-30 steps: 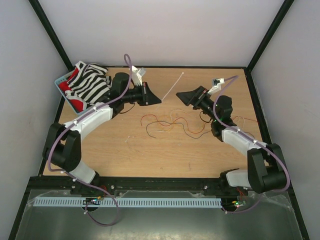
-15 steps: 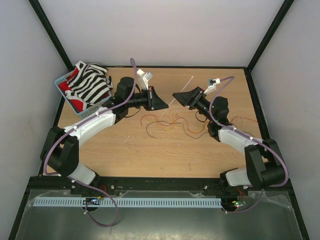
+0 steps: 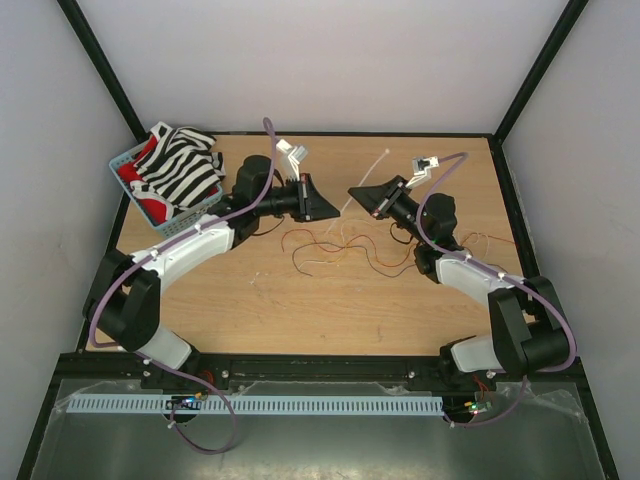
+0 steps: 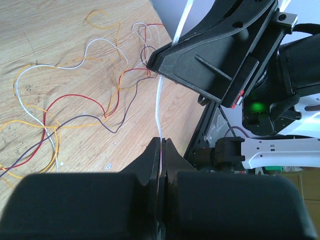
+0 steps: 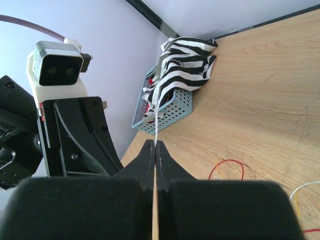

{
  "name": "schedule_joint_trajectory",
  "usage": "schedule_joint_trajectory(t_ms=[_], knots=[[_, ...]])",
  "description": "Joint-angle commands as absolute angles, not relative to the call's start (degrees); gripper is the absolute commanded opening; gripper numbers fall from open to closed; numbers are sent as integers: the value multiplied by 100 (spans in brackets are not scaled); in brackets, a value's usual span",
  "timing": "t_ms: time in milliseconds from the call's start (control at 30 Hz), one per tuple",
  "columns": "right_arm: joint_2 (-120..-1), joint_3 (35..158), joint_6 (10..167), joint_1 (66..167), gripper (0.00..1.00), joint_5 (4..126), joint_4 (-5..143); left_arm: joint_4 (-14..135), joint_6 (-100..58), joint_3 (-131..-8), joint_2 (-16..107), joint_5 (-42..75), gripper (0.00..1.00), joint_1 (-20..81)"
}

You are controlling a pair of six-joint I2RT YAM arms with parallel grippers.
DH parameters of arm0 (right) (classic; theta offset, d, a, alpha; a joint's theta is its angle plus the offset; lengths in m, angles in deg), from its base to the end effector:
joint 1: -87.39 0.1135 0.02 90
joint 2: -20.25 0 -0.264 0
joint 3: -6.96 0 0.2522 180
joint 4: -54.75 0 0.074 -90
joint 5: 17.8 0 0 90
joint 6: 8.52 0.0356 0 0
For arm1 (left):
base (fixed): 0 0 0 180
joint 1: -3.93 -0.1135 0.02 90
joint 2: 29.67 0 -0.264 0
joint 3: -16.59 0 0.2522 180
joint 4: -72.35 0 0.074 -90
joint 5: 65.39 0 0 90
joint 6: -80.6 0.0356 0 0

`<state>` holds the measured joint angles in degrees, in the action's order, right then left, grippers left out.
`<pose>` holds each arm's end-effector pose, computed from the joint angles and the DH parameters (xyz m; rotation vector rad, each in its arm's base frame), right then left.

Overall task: Zip-tie the wires
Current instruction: Pick up the ribbon at the center of the board.

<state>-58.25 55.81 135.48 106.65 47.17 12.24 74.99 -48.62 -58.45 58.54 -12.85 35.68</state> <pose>0.2689 0.1099 0.2711 0.0477 1.5063 1.3449 0.2929 -0.2067 0.3012 0.4078 1.9175 -1.4314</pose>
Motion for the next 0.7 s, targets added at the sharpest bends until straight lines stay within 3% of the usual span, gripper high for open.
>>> schedule_joint_trajectory(t_ms=[0, 100, 233, 333, 467, 667], knots=[[-5659, 5649, 13308, 10693, 0, 4769, 1046, 7731, -4842, -5793, 5915, -1335, 0, 3672], [-5534, 5669, 13037, 10698, 0, 4771, 1299, 7731, -4780, -5727, 5911, -1267, 4, 3669], [-5216, 5812, 12240, 10698, 0, 4889, 2182, 7701, -4577, -5578, 5678, -1151, 34, 3459], [-4933, 5995, 11412, 10731, 0, 5153, 3094, 7580, -4362, -5448, 5340, -1007, 47, 3240], [-4688, 6357, 10169, 11089, 0, 5965, 4273, 7363, -3896, -5408, 4785, -608, 53, 3196], [-4661, 6697, 9108, 11851, 0, 7202, 5193, 7259, -3579, -5501, 4267, -414, 53, 3196]])
